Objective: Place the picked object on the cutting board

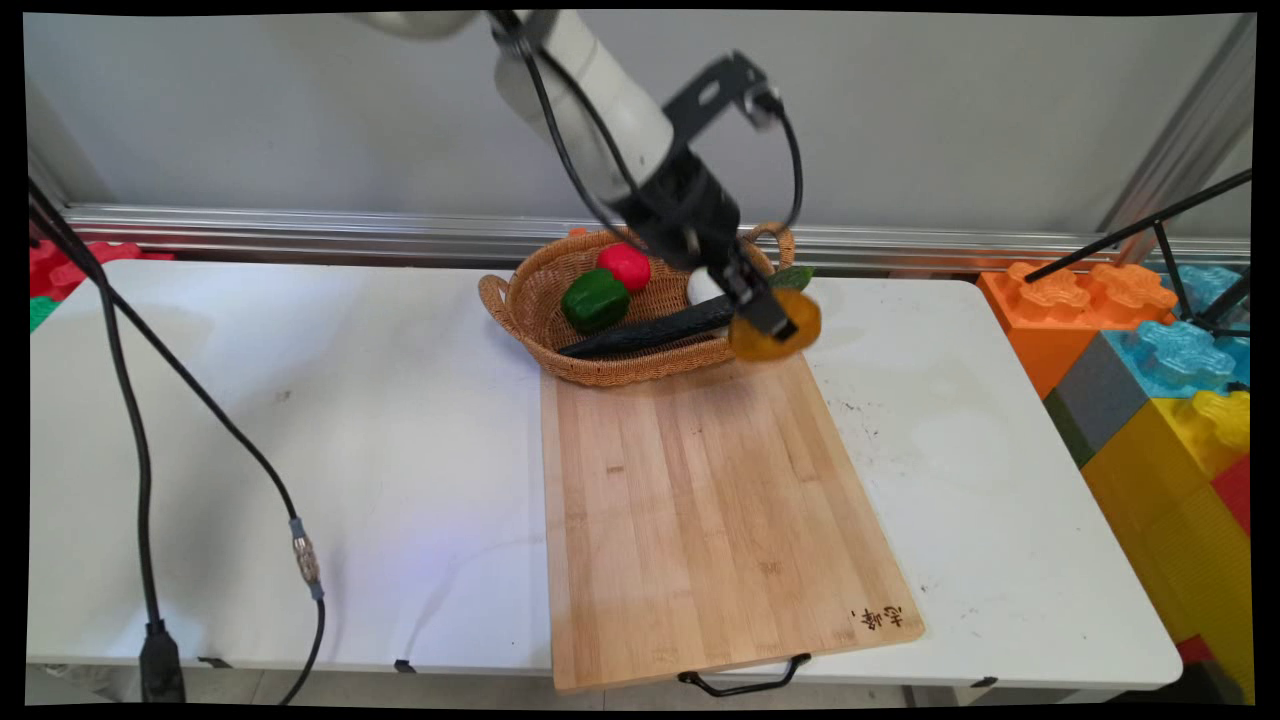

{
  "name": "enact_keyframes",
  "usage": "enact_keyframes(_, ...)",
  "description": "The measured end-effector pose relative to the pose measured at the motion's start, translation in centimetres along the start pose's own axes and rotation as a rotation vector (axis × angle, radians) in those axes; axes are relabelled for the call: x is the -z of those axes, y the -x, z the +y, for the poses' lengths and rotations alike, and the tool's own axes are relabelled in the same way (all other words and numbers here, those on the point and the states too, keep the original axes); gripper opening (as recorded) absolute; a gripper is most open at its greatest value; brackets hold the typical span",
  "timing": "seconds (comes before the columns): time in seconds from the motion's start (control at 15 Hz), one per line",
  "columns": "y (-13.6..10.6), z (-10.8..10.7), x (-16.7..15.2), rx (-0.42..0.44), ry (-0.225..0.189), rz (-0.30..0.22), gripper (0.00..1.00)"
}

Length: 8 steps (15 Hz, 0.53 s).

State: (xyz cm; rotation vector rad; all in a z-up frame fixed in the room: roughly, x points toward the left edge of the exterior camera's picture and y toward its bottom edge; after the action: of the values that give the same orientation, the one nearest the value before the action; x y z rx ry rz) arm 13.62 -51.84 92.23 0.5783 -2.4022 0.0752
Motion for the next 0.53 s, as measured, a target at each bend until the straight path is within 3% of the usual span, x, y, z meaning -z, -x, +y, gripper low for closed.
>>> enact_keyframes(0.53, 5.3, 0.8, -7.4, -0.035, -0.011, -0.128, 0.0)
